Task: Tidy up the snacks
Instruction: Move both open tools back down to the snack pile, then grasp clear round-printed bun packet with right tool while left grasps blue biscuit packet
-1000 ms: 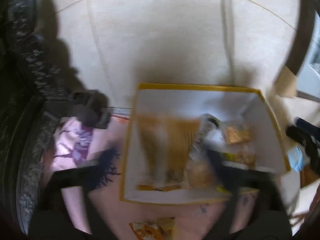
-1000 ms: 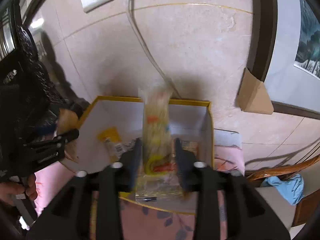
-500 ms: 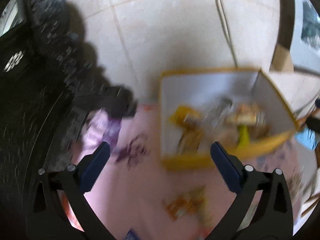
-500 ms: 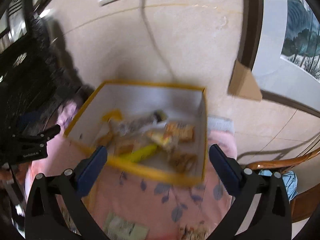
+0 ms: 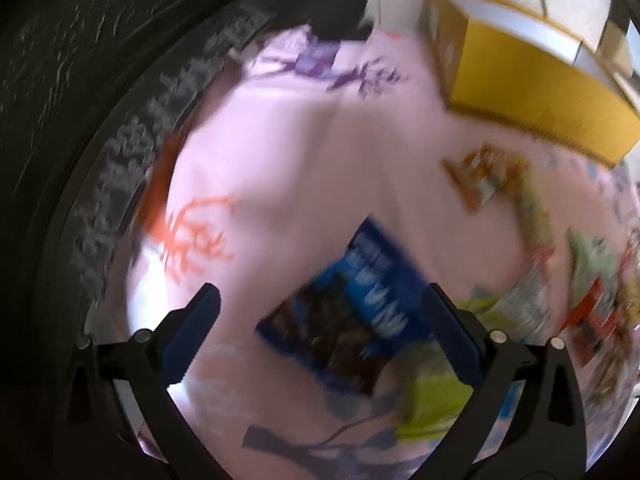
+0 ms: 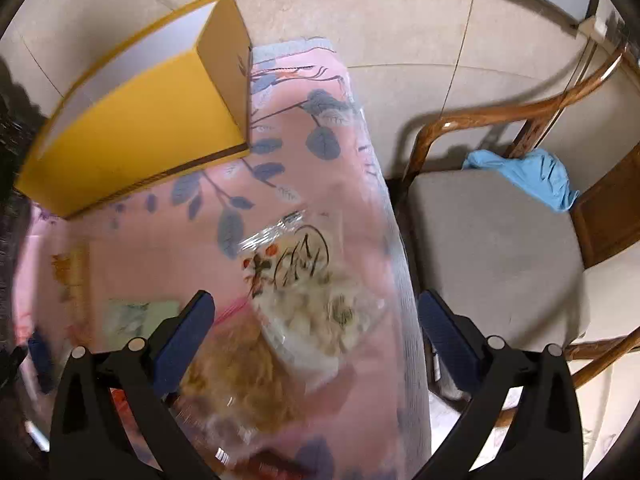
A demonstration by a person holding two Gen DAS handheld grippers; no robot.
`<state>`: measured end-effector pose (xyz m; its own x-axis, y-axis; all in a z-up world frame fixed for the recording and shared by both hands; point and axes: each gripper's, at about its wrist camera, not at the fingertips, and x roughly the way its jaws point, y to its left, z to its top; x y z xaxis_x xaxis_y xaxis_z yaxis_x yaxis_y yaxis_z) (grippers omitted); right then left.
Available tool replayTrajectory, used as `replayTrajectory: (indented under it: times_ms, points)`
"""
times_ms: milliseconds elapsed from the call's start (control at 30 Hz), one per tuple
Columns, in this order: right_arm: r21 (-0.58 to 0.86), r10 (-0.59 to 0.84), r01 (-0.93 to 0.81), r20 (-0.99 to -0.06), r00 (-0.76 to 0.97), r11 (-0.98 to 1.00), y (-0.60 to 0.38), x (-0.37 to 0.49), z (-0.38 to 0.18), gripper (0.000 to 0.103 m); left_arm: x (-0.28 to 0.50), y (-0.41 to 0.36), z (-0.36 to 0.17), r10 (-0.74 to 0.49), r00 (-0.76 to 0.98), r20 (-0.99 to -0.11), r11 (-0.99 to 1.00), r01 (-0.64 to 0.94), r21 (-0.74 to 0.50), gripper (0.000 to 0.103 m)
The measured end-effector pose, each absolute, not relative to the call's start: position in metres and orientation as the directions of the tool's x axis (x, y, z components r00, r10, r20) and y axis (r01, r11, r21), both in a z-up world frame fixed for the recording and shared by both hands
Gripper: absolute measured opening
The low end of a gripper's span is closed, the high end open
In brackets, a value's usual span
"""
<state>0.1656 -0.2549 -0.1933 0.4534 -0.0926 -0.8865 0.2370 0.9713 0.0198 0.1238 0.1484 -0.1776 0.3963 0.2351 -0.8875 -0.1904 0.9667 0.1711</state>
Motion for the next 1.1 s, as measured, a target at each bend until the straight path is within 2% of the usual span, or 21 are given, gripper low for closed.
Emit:
replayTrajectory:
  times_ms: [133, 200, 267, 333, 600, 733, 900, 1000, 1100]
  points:
    - [-0.028, -0.095, 0.147, -0.877, 0.471, 0.989, -0.24, 0.181, -0.216, 0.102, 0.111, 0.141, -0.181, 0.265, 0.399, -0.878, 0.963, -0.147, 0.224, 0.101]
    - [-0.035, -0.104, 0.157, -0.885, 0.454, 0.987, -0.236, 0.181, -0.225, 0.073, 0.108, 0.139, -0.183, 0.281, 0.398, -0.873, 0.959, -0.131, 0.25, 0.101]
    - [0.0, -0.066, 0.143, -0.886, 0.459, 0.99, -0.236, 0.174, -0.222, 0.061, 0.111, 0.14, -0.181, 0.3, 0.41, -0.861, 0.954, -0.131, 0.27, 0.101]
    - [-0.027, -0.07, 0.098, -0.879, 0.472, 0.995, -0.23, 0.167, -0.216, 0.054, 0.115, 0.143, -0.183, 0.289, 0.424, -0.859, 0.957, -0.116, 0.265, 0.101]
    - [0.123, 0.027, 0.159, -0.862, 0.506, 0.98, -0.246, 0.145, -0.186, 0.053, 0.133, 0.143, -0.199, 0.139, 0.405, -0.904, 0.989, -0.016, 0.145, 0.101]
    - [0.118, 0.026, 0.14, -0.845, 0.534, 0.983, -0.246, 0.137, -0.169, 0.053, 0.138, 0.145, -0.201, 0.163, 0.407, -0.899, 0.978, 0.054, 0.202, 0.101]
    - [0.158, 0.073, 0.111, -0.835, 0.546, 0.981, -0.246, 0.13, -0.162, 0.053, 0.123, 0.138, -0.17, 0.197, 0.455, -0.868, 0.857, 0.351, 0.378, 0.101]
    - [0.216, 0.116, 0.124, -0.831, 0.544, 0.969, -0.249, 0.129, -0.17, 0.053, 0.121, 0.141, -0.169, 0.085, 0.327, -0.941, 0.812, 0.524, 0.255, 0.101]
    - [0.268, 0.153, 0.145, -0.832, 0.534, 0.952, -0.249, 0.126, -0.181, 0.053, 0.125, 0.137, -0.18, 0.058, 0.315, -0.947, 0.696, 0.668, 0.265, 0.101]
